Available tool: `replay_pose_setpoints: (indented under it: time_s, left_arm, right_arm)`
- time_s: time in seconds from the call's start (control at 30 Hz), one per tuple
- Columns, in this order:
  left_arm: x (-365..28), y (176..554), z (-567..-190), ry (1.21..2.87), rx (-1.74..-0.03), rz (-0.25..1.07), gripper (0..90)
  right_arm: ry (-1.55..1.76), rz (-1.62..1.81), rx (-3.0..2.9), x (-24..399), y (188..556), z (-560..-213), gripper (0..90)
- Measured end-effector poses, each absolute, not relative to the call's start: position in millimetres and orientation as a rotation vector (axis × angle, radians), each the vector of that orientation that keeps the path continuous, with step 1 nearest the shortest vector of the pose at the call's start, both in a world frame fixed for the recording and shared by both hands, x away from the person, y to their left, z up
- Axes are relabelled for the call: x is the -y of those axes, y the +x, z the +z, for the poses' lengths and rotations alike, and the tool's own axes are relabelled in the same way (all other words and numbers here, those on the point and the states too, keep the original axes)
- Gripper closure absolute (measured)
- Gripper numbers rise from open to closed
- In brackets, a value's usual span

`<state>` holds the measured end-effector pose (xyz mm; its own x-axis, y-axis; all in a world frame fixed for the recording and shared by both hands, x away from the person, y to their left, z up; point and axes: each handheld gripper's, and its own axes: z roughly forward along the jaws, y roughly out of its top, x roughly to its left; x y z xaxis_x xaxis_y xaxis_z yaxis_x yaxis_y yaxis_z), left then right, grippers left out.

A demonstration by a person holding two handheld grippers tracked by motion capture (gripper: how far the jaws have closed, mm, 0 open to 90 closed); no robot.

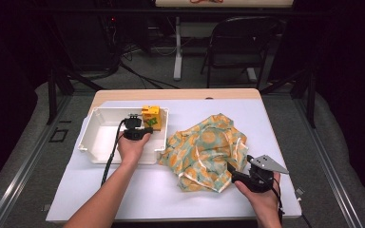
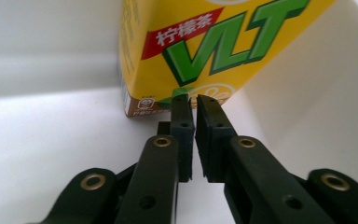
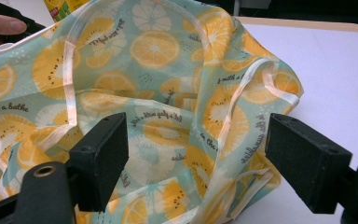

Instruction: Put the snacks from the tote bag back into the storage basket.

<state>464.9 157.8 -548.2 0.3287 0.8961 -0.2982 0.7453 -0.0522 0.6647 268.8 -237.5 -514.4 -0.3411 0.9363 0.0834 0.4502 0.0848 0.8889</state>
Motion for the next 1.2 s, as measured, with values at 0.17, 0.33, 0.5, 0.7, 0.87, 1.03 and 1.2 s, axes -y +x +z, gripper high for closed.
replay_pose_setpoints:
  time_s: [0.17,0.33,0.5,0.7,0.87,1.03,1.2]
  left_arm:
    - [-160.4,457.7,-538.5,1.807,-1.432,0.243,71.7]
    - [-159.8,447.8,-529.5,1.805,-1.393,0.260,54.3]
    - [-161.7,436.4,-525.0,1.788,-1.370,0.269,38.6]
    - [-169.3,422.4,-519.5,1.758,-1.338,0.272,26.0]
    - [-174.7,410.1,-513.4,1.749,-1.308,0.287,19.6]
    - [-181.1,395.5,-508.7,1.751,-1.259,0.303,13.9]
    - [-188.7,383.0,-503.9,1.748,-1.228,0.314,10.9]
  right_arm:
    - [1.367,1.204,-1.843,239.0,269.5,-514.4,20.9]
    - [1.367,1.206,-1.838,239.0,269.5,-514.2,20.9]
    - [1.364,1.201,-1.840,238.4,269.8,-514.3,21.0]
    - [1.362,1.201,-1.844,238.0,269.9,-514.5,20.9]
    - [1.365,1.203,-1.837,238.2,270.4,-514.9,20.9]
    - [1.362,1.202,-1.841,237.8,270.3,-514.8,20.5]
    - [1.361,1.200,-1.844,237.9,270.4,-514.7,20.3]
